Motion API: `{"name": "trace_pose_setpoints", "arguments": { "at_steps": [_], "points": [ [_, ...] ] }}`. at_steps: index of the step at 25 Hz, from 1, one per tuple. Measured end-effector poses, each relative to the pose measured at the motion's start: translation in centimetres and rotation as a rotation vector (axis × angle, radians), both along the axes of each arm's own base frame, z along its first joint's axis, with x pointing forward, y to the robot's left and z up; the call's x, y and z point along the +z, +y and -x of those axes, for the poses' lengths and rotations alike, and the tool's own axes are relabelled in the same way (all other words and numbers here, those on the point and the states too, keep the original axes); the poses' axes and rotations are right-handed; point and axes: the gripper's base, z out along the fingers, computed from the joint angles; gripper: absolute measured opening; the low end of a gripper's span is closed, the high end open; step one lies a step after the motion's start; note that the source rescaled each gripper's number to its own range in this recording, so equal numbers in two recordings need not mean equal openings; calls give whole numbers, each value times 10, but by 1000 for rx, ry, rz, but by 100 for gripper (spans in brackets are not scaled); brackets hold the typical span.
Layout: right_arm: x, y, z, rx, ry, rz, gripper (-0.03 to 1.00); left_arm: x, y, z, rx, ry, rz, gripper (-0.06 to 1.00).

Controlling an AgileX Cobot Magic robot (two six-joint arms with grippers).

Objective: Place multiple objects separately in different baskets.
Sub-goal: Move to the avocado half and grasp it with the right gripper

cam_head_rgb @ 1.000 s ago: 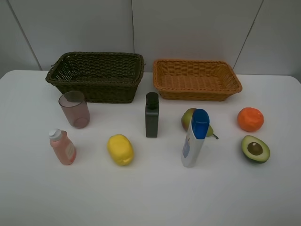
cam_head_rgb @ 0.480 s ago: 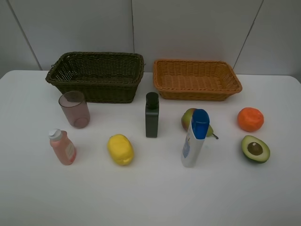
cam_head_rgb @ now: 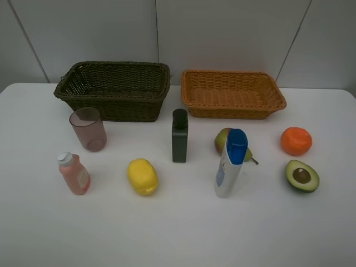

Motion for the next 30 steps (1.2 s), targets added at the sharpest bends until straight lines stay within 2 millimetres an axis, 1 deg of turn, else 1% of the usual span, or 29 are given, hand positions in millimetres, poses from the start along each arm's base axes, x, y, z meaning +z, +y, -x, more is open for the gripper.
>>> {"name": "trace_pose_setpoints", "arguments": {
  "at_steps": [9, 13, 16, 23, 27, 30],
  "points": [
    [0, -2, 0, -14, -3, 10, 100, 0, 0, 0, 0, 0, 0, 100],
    [11, 0, -8, -18, 31, 10, 100, 0, 0, 0, 0, 0, 0, 100],
    [22, 2, -23, -21, 82, 13, 100, 0, 0, 0, 0, 0, 0, 100],
    [36, 11, -72, -49, 268, 2, 100, 0, 0, 0, 0, 0, 0, 100],
    [37, 16, -103, -65, 369, 1, 100, 0, 0, 0, 0, 0, 0, 100],
    [30, 20, -125, -82, 453, -1, 100, 0, 0, 0, 0, 0, 0, 100]
  ]
}}
